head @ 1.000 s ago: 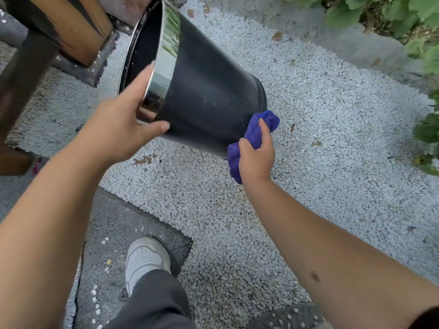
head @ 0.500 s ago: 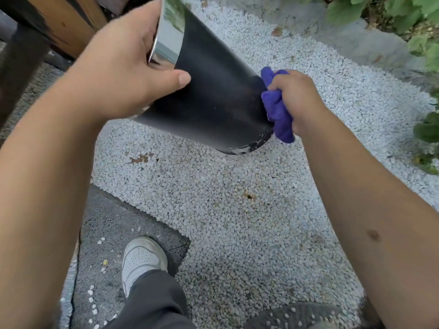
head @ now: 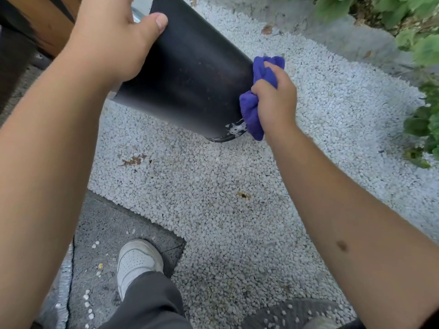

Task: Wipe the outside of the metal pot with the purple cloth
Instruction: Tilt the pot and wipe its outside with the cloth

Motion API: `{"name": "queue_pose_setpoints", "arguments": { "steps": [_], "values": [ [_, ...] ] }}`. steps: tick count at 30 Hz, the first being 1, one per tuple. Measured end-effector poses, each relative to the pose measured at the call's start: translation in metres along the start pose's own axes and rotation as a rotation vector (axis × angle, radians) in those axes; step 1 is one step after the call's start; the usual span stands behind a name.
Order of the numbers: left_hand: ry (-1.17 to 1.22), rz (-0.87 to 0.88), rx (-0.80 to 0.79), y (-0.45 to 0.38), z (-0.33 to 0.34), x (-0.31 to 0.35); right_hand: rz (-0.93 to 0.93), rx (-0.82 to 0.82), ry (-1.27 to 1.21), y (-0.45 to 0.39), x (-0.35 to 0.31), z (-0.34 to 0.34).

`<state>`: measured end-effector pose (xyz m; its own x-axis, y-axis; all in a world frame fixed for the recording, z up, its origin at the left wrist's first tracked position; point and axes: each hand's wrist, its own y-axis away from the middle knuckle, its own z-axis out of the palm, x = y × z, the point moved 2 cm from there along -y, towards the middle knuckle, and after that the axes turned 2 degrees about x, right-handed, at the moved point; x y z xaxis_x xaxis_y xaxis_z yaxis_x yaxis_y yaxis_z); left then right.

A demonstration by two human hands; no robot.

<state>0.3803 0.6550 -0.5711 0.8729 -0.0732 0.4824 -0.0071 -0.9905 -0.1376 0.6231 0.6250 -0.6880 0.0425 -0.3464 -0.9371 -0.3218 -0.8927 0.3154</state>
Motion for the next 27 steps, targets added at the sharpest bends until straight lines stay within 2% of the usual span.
{"name": "queue_pose_setpoints", "arguments": {
  "steps": [4,12,13,16,17,19,22,24,27],
  "values": [
    [0.082,0.061,0.022,0.007,-0.001,0.001,-0.033,0.127,-0.02,0.035,0.024,0.012],
    [0.033,0.061,0.06,0.016,-0.003,0.002,-0.081,0.06,0.022,0.074,0.07,0.036],
    [0.092,0.056,0.034,0.019,-0.004,0.0,-0.082,0.06,0.027,0.072,0.071,0.037],
    [0.472,0.092,-0.117,0.037,-0.01,-0.008,-0.091,0.078,0.042,0.067,0.071,0.033],
    [0.522,0.067,-0.134,0.047,-0.012,-0.015,-0.095,0.075,0.052,0.066,0.07,0.031],
    [0.426,-0.09,-0.124,0.072,-0.007,-0.029,-0.104,0.05,0.065,0.062,0.068,0.028],
    [0.061,-0.257,-0.085,0.101,0.01,-0.047,-0.117,0.016,0.104,0.057,0.063,0.024],
    [0.049,-0.26,-0.071,0.104,0.012,-0.046,-0.102,0.026,0.14,0.052,0.059,0.02],
    [0.075,-0.156,-0.094,0.089,-0.002,-0.026,-0.082,0.086,0.19,0.039,0.047,0.007]
  ]
}}
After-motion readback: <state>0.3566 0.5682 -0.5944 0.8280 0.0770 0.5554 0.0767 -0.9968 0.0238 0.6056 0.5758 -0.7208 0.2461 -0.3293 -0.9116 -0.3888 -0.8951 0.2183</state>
